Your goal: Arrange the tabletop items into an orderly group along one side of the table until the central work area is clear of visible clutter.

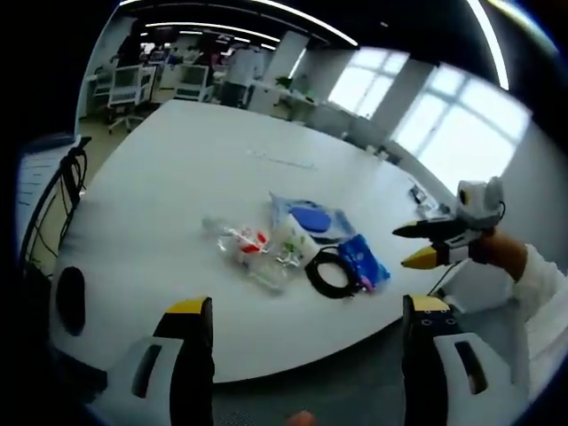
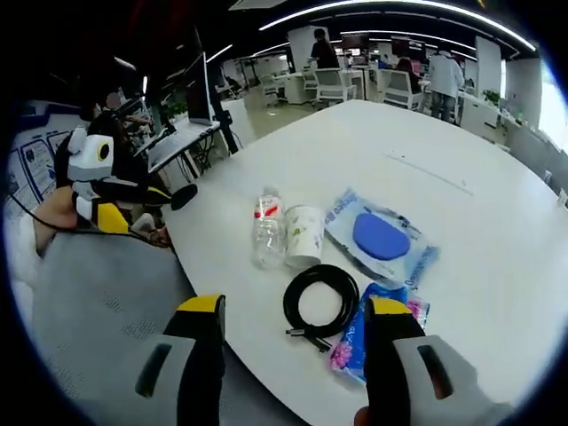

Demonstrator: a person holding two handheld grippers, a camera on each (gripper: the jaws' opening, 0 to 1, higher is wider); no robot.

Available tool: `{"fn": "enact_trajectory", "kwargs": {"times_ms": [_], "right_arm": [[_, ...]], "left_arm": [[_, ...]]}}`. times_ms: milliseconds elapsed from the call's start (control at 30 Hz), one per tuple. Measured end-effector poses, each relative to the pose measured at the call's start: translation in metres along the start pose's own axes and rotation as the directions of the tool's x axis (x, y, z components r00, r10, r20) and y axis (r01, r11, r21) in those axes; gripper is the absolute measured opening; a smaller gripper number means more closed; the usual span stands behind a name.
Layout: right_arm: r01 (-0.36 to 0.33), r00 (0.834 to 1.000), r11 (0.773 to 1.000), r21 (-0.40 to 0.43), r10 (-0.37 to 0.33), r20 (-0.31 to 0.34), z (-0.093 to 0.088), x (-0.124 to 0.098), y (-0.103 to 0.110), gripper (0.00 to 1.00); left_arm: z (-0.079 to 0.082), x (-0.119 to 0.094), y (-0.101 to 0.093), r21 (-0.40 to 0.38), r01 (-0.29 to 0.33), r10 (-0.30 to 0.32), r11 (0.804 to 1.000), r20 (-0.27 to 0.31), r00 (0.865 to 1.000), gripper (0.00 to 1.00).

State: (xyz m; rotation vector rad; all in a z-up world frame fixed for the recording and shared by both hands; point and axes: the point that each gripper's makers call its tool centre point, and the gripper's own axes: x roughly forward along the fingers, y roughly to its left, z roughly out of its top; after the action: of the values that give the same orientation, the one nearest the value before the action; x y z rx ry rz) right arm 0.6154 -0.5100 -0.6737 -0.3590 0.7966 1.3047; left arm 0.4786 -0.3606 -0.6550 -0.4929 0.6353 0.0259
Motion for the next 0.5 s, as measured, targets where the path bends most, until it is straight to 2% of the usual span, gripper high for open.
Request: {"fn": "enact_trajectory", "kwargs": {"times_ms": [333, 500], "right_arm": [[-0.039, 0.999, 0.996, -0.077, 0.038, -0.017, 0.023, 0.018, 0.006, 0.6], [-0.057, 0.998, 0.993, -0.107, 0.055, -0.027, 0.028, 0.024, 0.011, 0.6]], "left_arm": [[0.0, 0.0, 0.002, 0.011, -0.004, 0.004, 1.0, 0.002, 1.0, 0.85], [0.0, 0.0, 0.004, 0.01, -0.008, 0.008, 1.0, 0.002, 1.0, 0.84]]}}
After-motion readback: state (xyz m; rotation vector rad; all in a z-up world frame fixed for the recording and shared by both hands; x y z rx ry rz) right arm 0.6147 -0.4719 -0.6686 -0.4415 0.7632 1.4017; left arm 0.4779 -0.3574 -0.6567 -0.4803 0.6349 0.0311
